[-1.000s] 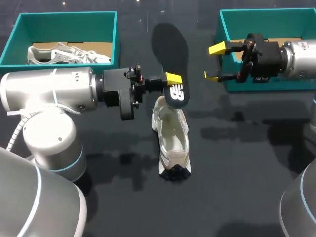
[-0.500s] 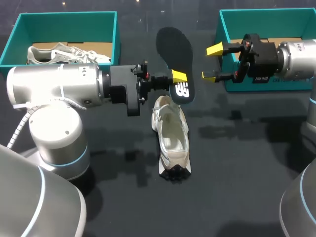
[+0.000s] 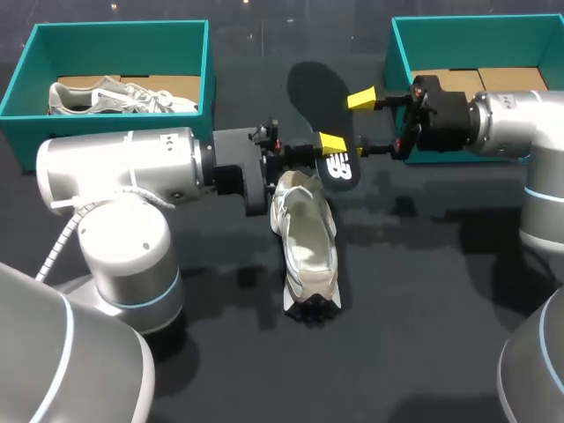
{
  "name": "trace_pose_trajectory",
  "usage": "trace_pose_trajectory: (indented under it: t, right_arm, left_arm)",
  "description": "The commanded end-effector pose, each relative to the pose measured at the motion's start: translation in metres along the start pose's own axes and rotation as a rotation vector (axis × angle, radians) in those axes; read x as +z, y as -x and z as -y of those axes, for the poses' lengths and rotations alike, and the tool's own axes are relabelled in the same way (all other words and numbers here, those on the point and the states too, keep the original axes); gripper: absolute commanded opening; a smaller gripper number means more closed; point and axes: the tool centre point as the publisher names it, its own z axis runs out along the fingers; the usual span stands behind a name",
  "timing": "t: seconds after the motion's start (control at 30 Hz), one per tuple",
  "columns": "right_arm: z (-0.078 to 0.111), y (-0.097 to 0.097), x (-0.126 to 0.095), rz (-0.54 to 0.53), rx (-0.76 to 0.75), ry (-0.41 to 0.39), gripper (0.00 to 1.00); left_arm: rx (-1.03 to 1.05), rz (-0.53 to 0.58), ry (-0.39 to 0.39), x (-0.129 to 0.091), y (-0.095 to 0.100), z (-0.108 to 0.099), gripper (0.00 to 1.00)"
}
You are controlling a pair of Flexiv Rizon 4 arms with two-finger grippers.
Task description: Take the shoe out of the shoebox, open the shoe tongue, remove and reinsert the insole, then place the shoe into the shoebox
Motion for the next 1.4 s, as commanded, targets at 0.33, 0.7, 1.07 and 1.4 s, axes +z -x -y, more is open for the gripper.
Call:
trace_pose_trajectory:
  t: [0.33,0.7,1.07,1.4]
  right_arm:
    - [0.003,-0.008,0.015,0.054,0.022,0.004,1.0]
    - [0.012,-0.009,0.019,0.062,0.087,0.041,0.75]
    - [0.012,-0.005,0.017,0.04,0.139,0.05,0.39]
    - [0.01,-0.003,0.017,0.035,0.142,0.043,0.2]
  left_arm:
    - [0.023,-0.03,0.001,0.016,-0.015,-0.003,0.0]
    - [0.033,-0.05,0.003,0.019,-0.027,-0.006,0.0]
    - [0.033,-0.047,-0.01,0.017,-0.029,-0.005,0.0]
    - [0.036,-0.047,-0.022,0.016,-0.03,-0.004,0.0]
